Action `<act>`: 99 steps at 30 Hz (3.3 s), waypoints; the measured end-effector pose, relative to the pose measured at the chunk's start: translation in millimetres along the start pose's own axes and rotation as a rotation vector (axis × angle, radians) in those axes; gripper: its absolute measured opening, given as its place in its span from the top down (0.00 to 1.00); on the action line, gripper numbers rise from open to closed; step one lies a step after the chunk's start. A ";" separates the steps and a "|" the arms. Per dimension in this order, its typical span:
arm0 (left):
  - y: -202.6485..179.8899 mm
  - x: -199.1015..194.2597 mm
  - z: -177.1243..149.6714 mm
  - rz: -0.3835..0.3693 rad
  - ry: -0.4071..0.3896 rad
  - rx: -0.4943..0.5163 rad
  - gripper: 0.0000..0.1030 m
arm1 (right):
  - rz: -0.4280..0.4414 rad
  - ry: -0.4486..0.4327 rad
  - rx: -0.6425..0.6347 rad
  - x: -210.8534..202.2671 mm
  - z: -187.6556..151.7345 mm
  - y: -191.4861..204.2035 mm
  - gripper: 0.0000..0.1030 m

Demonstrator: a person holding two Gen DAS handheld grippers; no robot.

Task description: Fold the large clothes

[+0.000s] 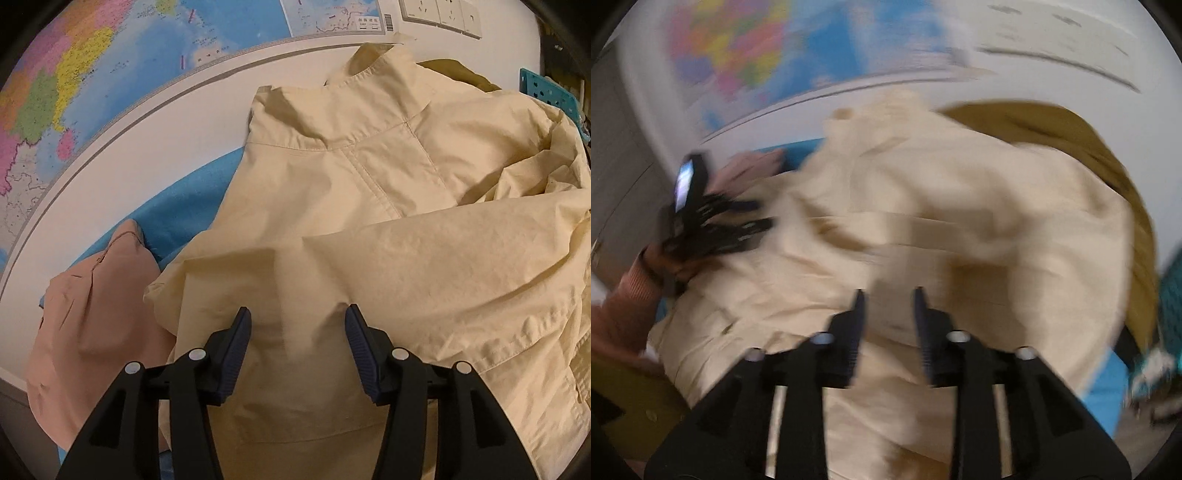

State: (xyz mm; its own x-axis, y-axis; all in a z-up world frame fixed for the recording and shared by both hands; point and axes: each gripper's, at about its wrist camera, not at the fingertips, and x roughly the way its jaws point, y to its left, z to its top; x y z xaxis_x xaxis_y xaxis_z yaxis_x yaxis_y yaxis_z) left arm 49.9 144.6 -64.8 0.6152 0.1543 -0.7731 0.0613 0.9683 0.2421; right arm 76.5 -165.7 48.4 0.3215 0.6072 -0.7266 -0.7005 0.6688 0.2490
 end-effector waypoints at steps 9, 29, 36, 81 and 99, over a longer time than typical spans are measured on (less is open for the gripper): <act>9.6 1.4 3.0 0.011 0.009 -0.058 0.49 | -0.070 0.135 -0.034 88.4 30.2 -7.3 0.94; 26.4 -63.0 -49.1 -0.113 -0.073 -0.069 0.33 | -0.035 0.155 0.035 77.8 2.3 -6.9 0.48; 61.2 -91.8 -89.5 -0.141 -0.111 -0.199 0.20 | 0.043 0.004 0.093 8.7 -8.1 -10.2 0.31; 6.5 -115.7 -204.3 -0.620 0.011 -0.502 0.56 | 0.429 -0.127 0.524 -60.2 -188.3 -27.1 0.62; 20.6 -117.8 -206.8 -0.659 -0.026 -0.618 0.80 | 0.406 -0.244 0.501 -83.3 -178.1 3.1 0.79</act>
State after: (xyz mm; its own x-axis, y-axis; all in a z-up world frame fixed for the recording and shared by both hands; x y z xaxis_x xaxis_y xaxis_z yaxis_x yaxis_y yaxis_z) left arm -183.8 187.1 -90.0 0.6228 -0.4666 -0.6280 -0.0206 0.7927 -0.6093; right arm -66.0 -290.6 -4.3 0.2712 0.8914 -0.3632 -0.4352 0.4501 0.7797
